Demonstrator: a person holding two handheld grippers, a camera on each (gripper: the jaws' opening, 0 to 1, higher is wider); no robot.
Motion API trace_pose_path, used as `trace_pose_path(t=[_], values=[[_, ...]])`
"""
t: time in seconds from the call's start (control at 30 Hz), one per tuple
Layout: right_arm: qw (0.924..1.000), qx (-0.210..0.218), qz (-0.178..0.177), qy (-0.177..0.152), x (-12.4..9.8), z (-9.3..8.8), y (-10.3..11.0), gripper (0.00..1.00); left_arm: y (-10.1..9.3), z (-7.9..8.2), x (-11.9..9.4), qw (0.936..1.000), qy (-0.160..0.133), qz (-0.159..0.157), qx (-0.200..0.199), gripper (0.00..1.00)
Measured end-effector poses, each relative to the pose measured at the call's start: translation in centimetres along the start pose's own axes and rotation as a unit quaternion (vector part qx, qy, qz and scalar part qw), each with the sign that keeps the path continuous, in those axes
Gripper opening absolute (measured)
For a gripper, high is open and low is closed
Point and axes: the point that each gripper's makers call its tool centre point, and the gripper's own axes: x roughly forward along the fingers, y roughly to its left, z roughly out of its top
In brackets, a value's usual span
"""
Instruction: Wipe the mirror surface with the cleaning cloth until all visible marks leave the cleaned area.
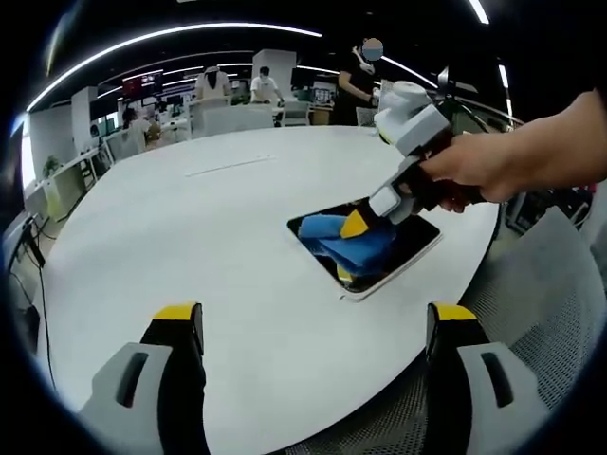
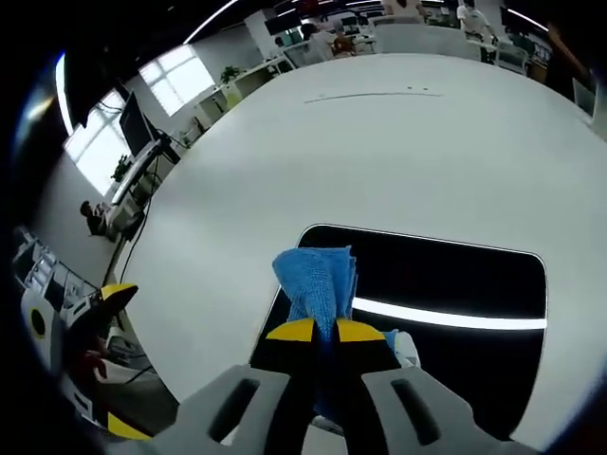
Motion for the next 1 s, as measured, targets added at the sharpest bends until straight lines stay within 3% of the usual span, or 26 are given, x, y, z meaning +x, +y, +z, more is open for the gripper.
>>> trace_pose_path(t=[1.0], values=[[0.9993, 0.013, -0.03, -0.019, -2.7, -1.0, -6.0, 0.01, -0.1, 0.0, -0.1, 1.0, -0.002, -0.004, -0.002, 0.99]])
